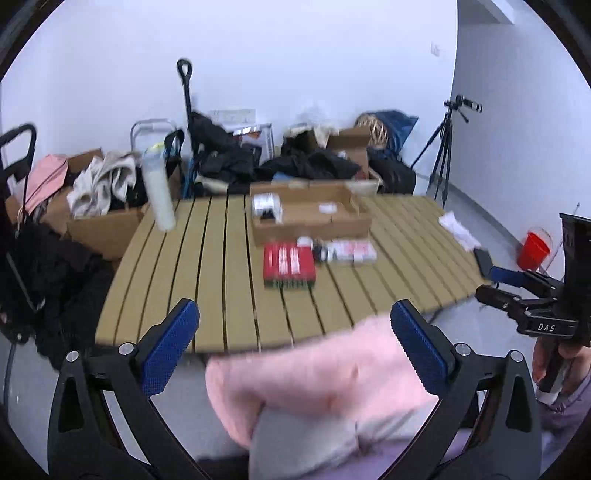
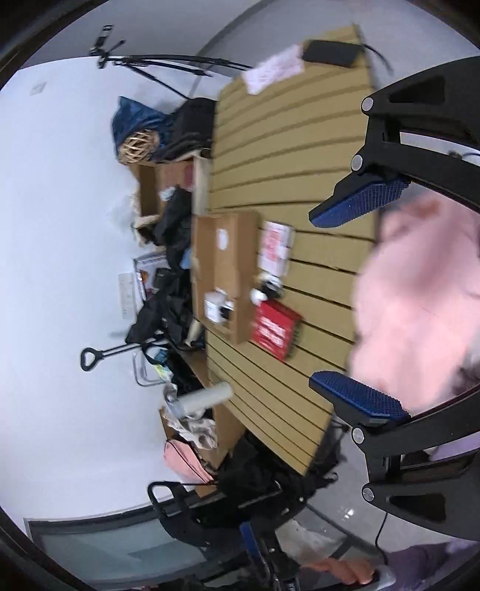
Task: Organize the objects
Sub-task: 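Release both items in the tray and withdraw both tools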
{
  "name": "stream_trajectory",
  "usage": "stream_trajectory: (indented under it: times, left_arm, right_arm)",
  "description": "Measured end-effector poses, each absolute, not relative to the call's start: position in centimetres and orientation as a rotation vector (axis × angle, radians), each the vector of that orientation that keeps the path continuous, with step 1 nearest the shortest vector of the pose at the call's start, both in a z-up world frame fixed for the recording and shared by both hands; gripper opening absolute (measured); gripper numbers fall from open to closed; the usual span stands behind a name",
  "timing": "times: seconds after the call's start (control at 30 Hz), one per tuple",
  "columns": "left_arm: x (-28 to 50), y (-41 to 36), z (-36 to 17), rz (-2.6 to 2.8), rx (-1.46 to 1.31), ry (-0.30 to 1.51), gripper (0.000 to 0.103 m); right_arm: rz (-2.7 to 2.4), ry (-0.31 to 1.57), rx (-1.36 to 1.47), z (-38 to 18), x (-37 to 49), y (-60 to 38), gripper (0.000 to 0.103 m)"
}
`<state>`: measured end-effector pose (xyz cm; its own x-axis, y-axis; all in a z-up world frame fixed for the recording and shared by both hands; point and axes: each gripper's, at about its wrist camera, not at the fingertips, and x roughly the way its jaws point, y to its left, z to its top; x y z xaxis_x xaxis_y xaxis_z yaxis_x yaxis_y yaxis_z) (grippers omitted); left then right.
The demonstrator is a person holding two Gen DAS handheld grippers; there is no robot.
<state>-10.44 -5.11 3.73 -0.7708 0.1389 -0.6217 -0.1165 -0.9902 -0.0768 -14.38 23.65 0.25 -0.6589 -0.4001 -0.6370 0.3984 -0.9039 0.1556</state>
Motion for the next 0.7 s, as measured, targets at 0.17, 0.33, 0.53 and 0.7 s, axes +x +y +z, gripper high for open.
stream_trajectory:
  times: [0.17,0.33,0.53,0.7]
  left_arm:
    - [-8.3,-4.0,-0.3,2.702,-1.136,-0.126,0.103]
    - [-9.2,-3.9,-0.1,2.737,-1.114,-0.125,0.103]
    - [-10.6,-4.1,-2.1,2.724,-1.204,-0.148,0.103]
    - [-13.6,-3.5,-3.4,2.711,-1.255,-0.148,0.103]
  right_arm:
    - [-2.423,-0.063,1.063,-4.3,-11.2,22.7,0.083]
    - [-2.456,-0.010,1.025,-4.6,-10.8,21.9,0.083]
    - [-2.474,-0.027,1.007,-5.0,-11.6,22.1,0.083]
    - [-2.443,-0.113,1.012,-5.8,-13.6,22.7,0.083]
